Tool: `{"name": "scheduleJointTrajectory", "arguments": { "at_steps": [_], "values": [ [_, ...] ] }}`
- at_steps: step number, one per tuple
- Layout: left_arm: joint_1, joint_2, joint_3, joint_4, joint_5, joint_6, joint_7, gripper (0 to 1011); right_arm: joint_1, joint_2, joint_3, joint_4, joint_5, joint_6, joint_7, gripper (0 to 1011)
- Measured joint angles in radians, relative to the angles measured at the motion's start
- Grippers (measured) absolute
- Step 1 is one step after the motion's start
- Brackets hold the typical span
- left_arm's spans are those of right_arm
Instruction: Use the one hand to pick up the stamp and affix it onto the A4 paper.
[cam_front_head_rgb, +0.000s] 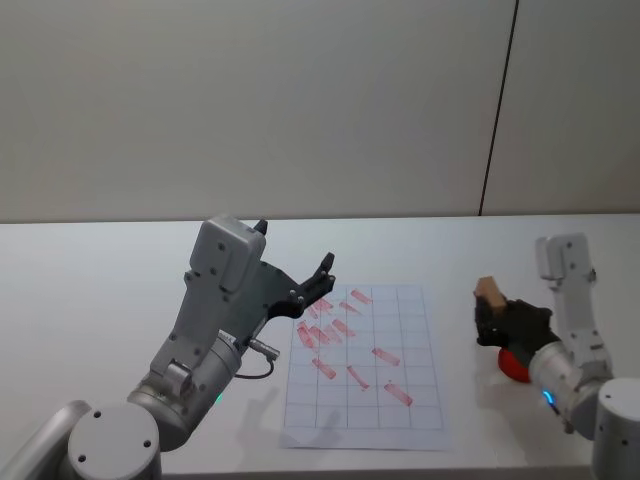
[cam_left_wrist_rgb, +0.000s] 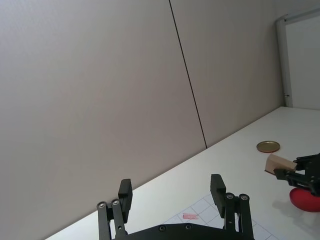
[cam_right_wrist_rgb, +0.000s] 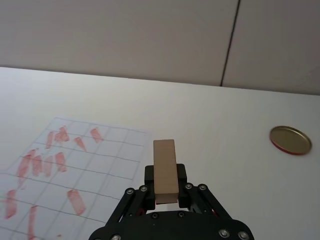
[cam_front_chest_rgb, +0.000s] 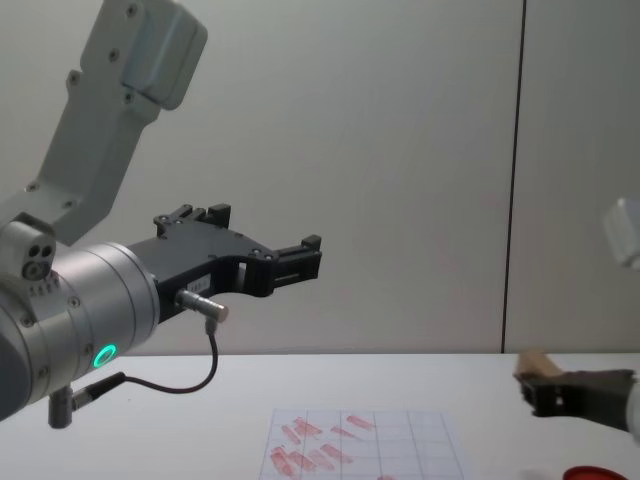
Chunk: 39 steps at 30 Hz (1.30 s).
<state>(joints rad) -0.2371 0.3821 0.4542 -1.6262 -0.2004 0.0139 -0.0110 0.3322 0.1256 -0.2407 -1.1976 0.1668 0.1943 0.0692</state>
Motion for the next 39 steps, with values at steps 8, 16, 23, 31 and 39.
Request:
{"name": "scheduleJointTrajectory", "arguments": {
  "at_steps": [8, 16, 23, 31, 39],
  "values": [
    [0.0, 0.0, 0.0, 0.0, 0.0, 0.0, 0.0, 993, 0.003, -0.021, -0.036, -0.009, -0.021, 0.011, 0.077, 220],
    [0.0, 0.0, 0.0, 0.0, 0.0, 0.0, 0.0, 993, 0.014, -0.05, -0.08, 0.015, -0.06, 0.048, 0.137, 221],
    [0.0, 0.0, 0.0, 0.0, 0.0, 0.0, 0.0, 993, 0.031, -0.081, -0.12, 0.066, -0.107, 0.091, 0.158, 221],
    [0.0, 0.0, 0.0, 0.0, 0.0, 0.0, 0.0, 993, 0.043, -0.099, -0.14, 0.106, -0.136, 0.119, 0.147, 221],
    [0.0, 0.0, 0.0, 0.0, 0.0, 0.0, 0.0, 993, 0.051, -0.106, -0.143, 0.128, -0.147, 0.132, 0.126, 221]
  ]
}}
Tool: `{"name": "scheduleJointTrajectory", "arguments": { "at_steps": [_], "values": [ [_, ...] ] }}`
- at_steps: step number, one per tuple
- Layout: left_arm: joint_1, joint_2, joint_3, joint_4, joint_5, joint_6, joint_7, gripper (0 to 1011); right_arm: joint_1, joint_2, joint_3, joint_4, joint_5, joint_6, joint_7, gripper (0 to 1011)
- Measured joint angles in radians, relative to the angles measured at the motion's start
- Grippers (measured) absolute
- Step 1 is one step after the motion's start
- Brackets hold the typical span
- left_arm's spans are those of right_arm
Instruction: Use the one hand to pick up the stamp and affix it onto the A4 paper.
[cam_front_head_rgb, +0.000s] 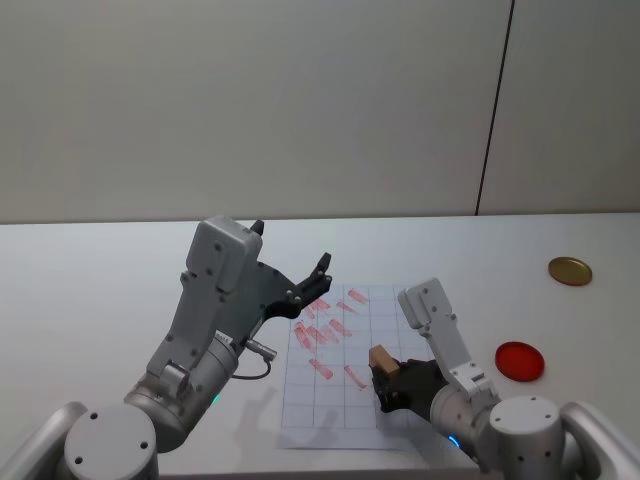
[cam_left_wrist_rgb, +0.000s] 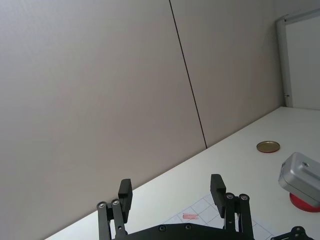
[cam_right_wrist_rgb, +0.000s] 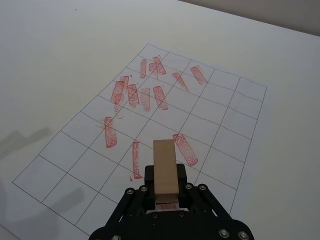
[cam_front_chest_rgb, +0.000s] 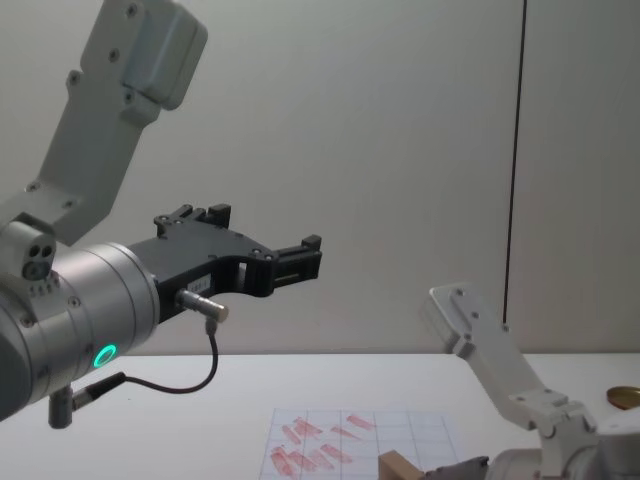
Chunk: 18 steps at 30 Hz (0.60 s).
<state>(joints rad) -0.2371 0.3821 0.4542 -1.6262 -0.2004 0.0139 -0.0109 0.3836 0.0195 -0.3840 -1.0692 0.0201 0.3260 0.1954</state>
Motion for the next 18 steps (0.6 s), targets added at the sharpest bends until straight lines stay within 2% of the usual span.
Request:
{"name": "scheduleJointTrajectory", "arguments": {
  "at_steps": [18],
  "values": [
    [0.0, 0.0, 0.0, 0.0, 0.0, 0.0, 0.0, 993, 0.035, -0.02, 0.006, 0.079, 0.021, 0.01, -0.006, 221]
  ]
}}
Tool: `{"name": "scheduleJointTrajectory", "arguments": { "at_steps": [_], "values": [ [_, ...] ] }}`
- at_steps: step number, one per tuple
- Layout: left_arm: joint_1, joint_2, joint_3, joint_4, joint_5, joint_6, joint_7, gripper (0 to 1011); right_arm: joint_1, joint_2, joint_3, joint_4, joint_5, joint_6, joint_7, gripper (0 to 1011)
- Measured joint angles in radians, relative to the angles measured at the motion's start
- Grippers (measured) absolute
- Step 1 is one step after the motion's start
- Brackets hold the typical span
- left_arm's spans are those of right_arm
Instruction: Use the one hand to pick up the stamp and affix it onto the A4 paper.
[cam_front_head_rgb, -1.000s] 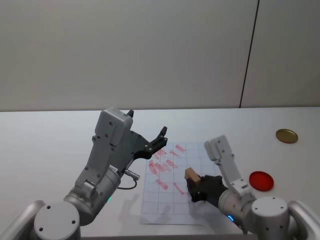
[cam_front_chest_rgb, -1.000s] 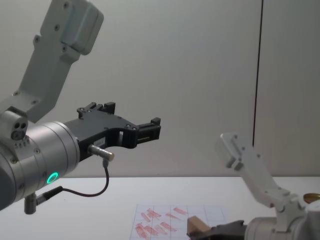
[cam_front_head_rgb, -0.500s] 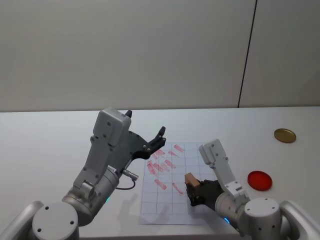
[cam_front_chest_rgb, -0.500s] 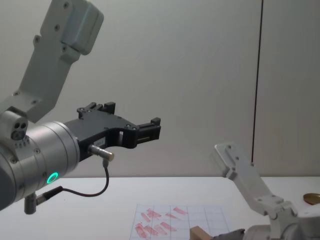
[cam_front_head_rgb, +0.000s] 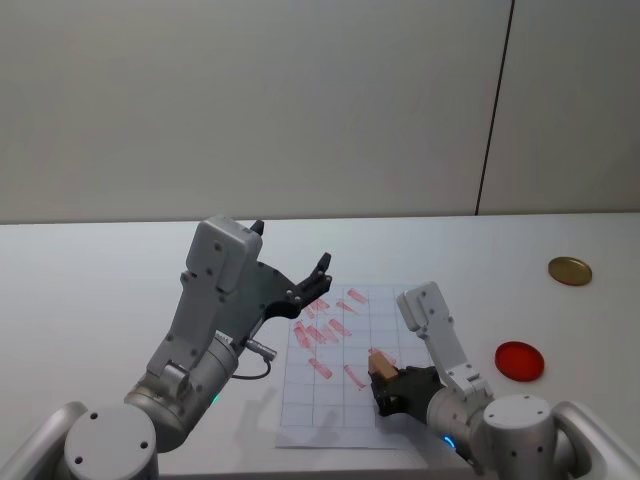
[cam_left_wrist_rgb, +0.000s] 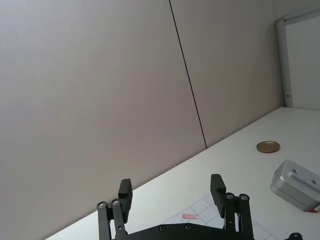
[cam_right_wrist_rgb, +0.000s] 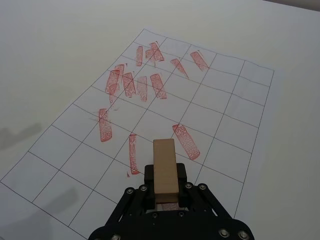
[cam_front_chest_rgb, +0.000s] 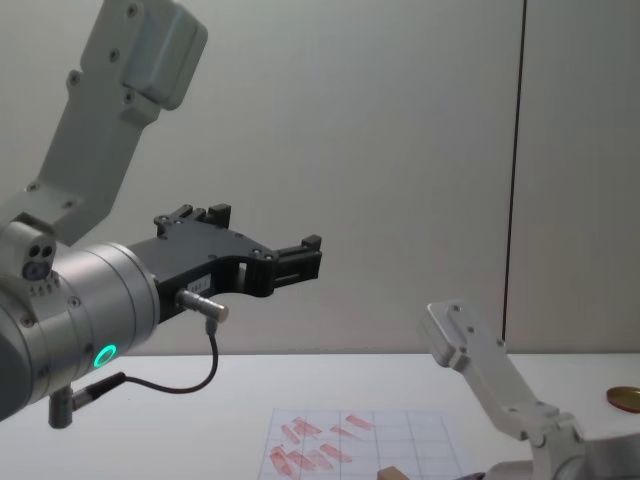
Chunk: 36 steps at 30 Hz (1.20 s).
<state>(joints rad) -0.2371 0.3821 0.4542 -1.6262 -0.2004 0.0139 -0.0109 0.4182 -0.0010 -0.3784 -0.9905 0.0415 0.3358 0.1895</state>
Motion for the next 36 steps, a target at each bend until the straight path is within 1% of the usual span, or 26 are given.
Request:
{"name": "scheduleJointTrajectory", "arguments": {
  "at_steps": [12, 36],
  "values": [
    [0.0, 0.0, 0.0, 0.0, 0.0, 0.0, 0.0, 993, 0.016, -0.009, 0.004, 0.051, 0.011, -0.025, 0.007, 221],
    [0.0, 0.0, 0.0, 0.0, 0.0, 0.0, 0.0, 993, 0.012, -0.006, 0.012, 0.07, 0.019, -0.054, 0.005, 221]
  ]
}}
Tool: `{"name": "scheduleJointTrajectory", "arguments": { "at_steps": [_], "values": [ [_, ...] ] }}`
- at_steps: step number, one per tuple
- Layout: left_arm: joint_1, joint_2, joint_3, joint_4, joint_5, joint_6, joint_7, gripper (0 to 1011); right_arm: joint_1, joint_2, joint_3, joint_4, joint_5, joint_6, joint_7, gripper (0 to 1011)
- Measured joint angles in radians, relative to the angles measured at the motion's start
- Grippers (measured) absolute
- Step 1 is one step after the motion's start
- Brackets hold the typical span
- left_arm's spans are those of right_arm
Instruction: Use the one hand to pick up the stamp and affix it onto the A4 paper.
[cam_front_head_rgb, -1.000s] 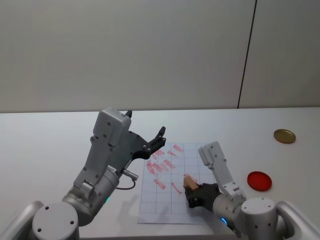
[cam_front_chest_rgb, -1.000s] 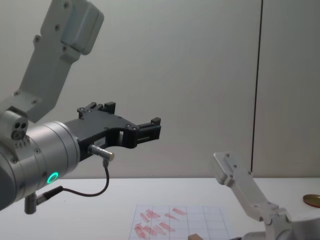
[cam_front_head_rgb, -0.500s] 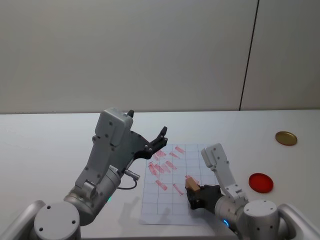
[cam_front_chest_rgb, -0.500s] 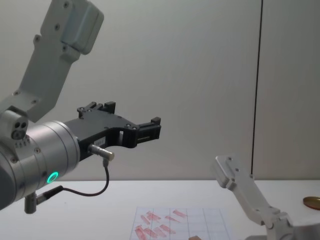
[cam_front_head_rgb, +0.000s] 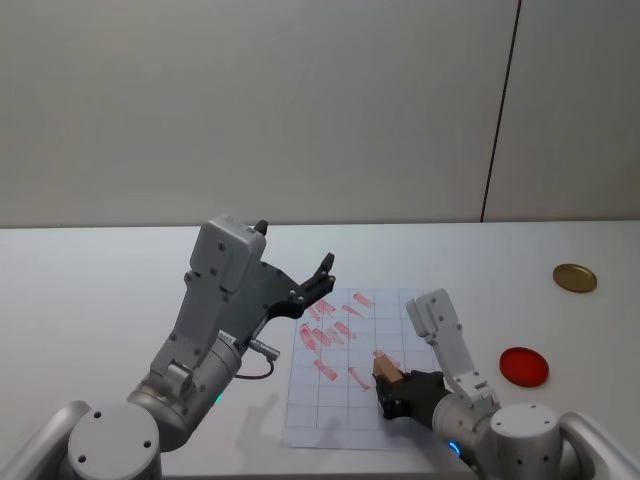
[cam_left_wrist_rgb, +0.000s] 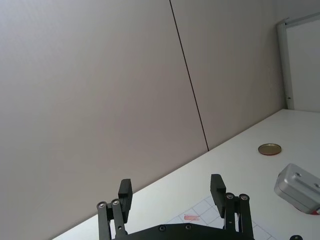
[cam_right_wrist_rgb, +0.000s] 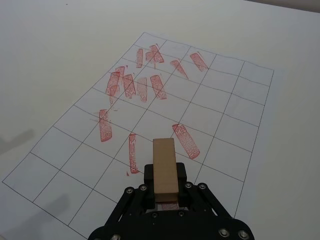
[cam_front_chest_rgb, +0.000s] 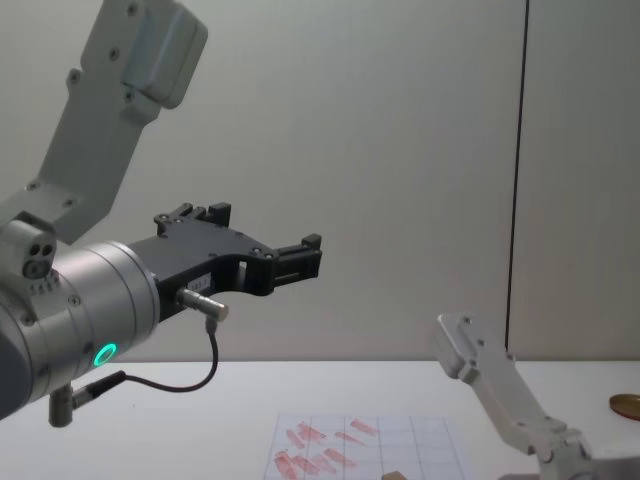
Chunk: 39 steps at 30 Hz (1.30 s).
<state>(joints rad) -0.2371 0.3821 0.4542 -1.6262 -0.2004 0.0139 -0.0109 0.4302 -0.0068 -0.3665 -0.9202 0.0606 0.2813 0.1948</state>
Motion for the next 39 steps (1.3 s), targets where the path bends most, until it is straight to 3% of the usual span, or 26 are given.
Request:
{"name": "scheduleJointTrajectory", "arguments": {
  "at_steps": [8, 21, 30, 39],
  "values": [
    [0.0, 0.0, 0.0, 0.0, 0.0, 0.0, 0.0, 993, -0.009, 0.003, 0.004, -0.028, 0.01, -0.017, -0.009, 221],
    [0.0, 0.0, 0.0, 0.0, 0.0, 0.0, 0.0, 993, -0.018, 0.007, 0.015, -0.199, 0.051, -0.049, -0.024, 221],
    [0.0, 0.0, 0.0, 0.0, 0.0, 0.0, 0.0, 993, -0.024, 0.011, 0.026, -0.307, 0.071, -0.04, -0.063, 220],
    [0.0, 0.0, 0.0, 0.0, 0.0, 0.0, 0.0, 993, -0.034, 0.025, 0.045, -0.359, 0.073, -0.01, -0.113, 221]
  ]
}}
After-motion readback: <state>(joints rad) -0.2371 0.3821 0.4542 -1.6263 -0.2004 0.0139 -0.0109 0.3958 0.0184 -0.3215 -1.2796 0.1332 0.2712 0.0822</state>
